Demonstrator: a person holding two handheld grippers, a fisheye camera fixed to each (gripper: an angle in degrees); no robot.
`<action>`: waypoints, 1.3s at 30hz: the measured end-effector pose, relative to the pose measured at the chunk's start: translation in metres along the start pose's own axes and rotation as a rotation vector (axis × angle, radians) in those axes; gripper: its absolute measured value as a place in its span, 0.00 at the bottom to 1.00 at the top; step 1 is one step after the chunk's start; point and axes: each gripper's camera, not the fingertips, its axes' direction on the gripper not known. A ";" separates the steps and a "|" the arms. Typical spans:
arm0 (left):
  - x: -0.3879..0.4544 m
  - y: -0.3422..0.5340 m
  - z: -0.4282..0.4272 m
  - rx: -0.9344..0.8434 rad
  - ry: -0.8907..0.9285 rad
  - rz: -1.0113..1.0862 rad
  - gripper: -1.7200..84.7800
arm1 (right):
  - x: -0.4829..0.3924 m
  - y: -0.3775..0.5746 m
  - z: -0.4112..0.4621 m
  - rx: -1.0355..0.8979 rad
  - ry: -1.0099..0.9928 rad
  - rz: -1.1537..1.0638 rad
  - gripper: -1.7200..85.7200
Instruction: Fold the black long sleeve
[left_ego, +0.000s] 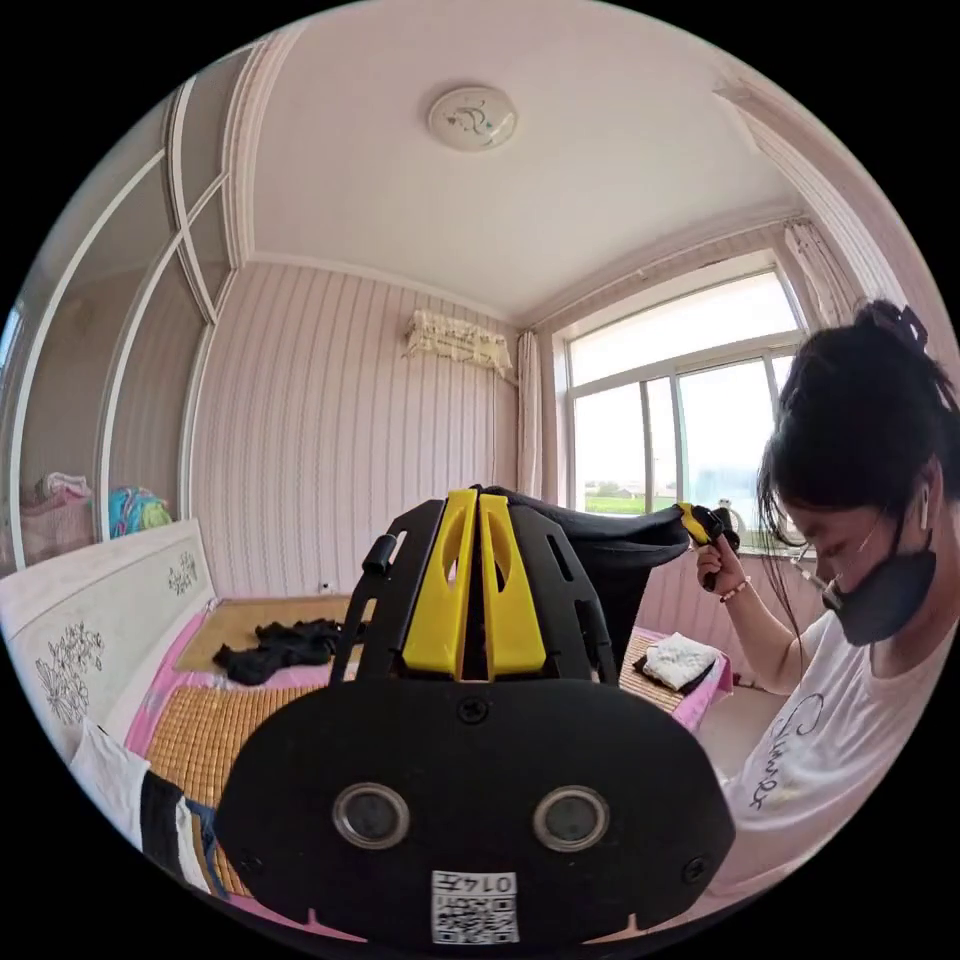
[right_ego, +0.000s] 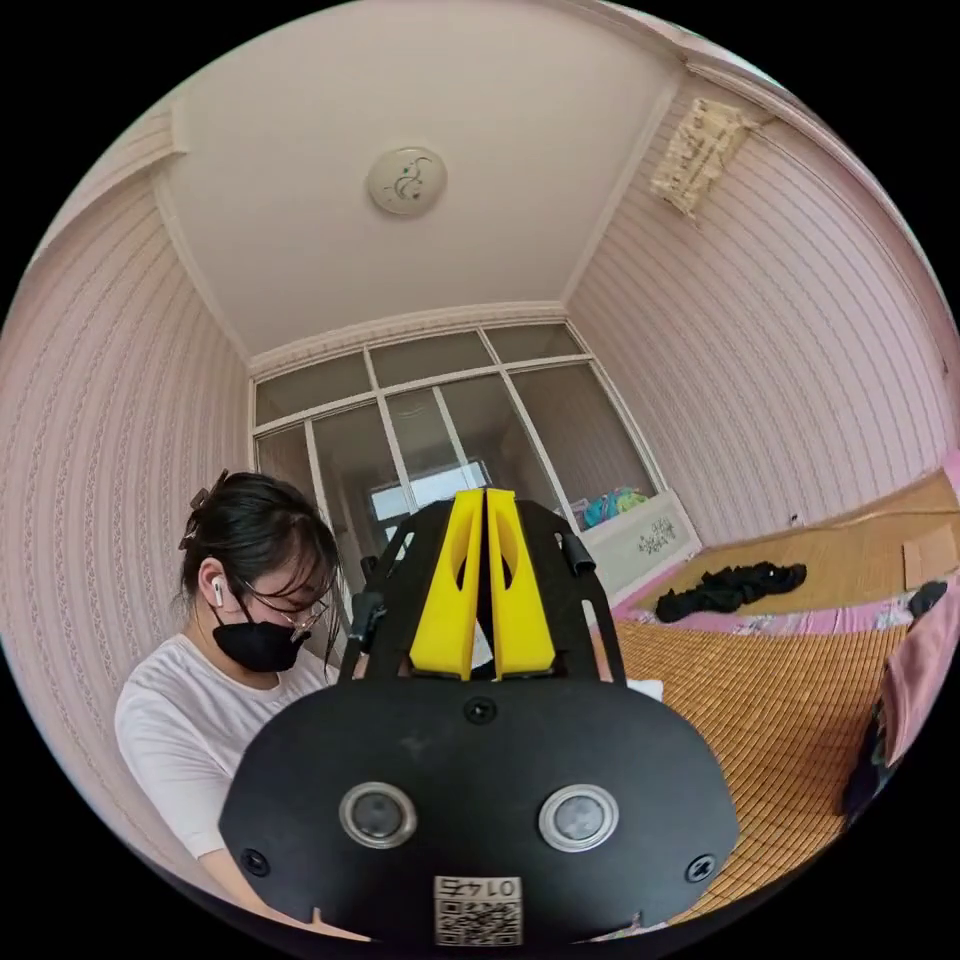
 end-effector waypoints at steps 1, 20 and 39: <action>0.001 -0.012 -0.005 0.015 0.012 0.009 0.01 | -0.010 -0.013 0.001 -0.002 0.005 -0.035 0.02; -0.062 0.090 0.175 -0.622 -0.139 -0.156 0.01 | 0.187 0.071 0.184 -0.743 0.568 0.250 0.02; 0.089 0.410 0.128 -1.193 0.188 -0.513 0.01 | 0.219 0.317 0.474 -1.289 0.273 0.452 0.16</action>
